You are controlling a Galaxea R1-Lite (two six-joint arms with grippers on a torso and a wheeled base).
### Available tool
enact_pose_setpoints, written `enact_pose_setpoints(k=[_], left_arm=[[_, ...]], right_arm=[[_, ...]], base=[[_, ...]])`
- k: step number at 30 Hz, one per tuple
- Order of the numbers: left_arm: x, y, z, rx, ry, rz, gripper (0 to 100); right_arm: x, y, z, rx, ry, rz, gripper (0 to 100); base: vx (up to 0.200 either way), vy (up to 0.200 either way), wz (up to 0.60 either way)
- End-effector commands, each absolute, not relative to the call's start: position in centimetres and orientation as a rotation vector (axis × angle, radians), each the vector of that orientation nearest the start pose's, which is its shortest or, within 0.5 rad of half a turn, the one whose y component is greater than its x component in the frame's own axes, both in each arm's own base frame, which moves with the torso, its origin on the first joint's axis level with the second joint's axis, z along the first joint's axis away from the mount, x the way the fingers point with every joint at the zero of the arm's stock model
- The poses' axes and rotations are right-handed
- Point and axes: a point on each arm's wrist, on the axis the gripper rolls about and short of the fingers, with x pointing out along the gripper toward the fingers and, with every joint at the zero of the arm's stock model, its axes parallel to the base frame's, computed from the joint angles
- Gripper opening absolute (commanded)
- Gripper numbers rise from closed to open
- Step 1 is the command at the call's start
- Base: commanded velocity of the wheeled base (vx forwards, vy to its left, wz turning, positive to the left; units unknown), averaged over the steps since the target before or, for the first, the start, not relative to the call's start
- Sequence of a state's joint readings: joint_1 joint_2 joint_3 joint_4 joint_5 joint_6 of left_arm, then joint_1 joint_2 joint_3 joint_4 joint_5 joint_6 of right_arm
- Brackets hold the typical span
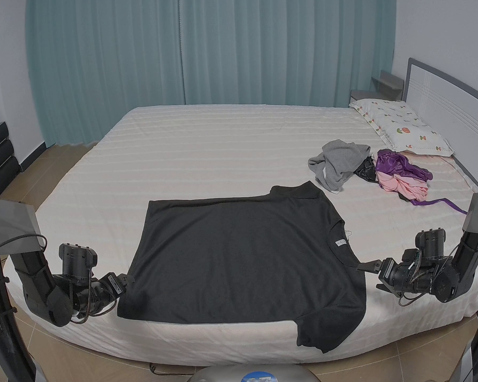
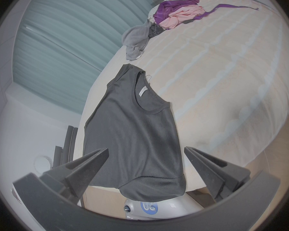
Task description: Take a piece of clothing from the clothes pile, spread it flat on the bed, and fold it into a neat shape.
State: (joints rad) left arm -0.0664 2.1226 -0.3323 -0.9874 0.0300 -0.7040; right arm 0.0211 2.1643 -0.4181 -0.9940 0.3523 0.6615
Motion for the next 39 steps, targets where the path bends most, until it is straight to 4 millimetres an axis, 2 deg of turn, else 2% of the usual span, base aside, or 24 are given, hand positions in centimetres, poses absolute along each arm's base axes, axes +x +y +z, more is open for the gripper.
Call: enact_pose_setpoints(k=[1, 9, 21, 30, 39], left_arm=[[26.5, -1.8, 0.0, -0.635, 0.760, 0.235, 100], [26.4, -1.9, -0.2, -0.638, 0.774, 0.219, 100], [26.5, -2.1, 0.2, -0.660, 0.760, 0.215, 100], [26.4, -2.7, 0.1, -0.661, 0.769, 0.200, 100], [27.0, -2.8, 0.2, -0.721, 0.750, 0.216, 100]], right_arm=[[28.7, 1.1, -0.5, 0.760, 0.833, 0.087, 100], [28.6, 1.2, -0.5, 0.762, 0.834, 0.089, 100], [29.0, 1.3, -0.1, 0.787, 0.820, 0.089, 100], [29.1, 1.2, 0.1, 0.792, 0.810, 0.090, 100], [29.1, 1.3, 0.1, 0.791, 0.809, 0.092, 100]], base=[[0.000, 0.200, 0.00], [0.000, 0.200, 0.00], [0.000, 0.000, 0.00], [0.200, 0.000, 0.00], [0.000, 0.000, 0.00]])
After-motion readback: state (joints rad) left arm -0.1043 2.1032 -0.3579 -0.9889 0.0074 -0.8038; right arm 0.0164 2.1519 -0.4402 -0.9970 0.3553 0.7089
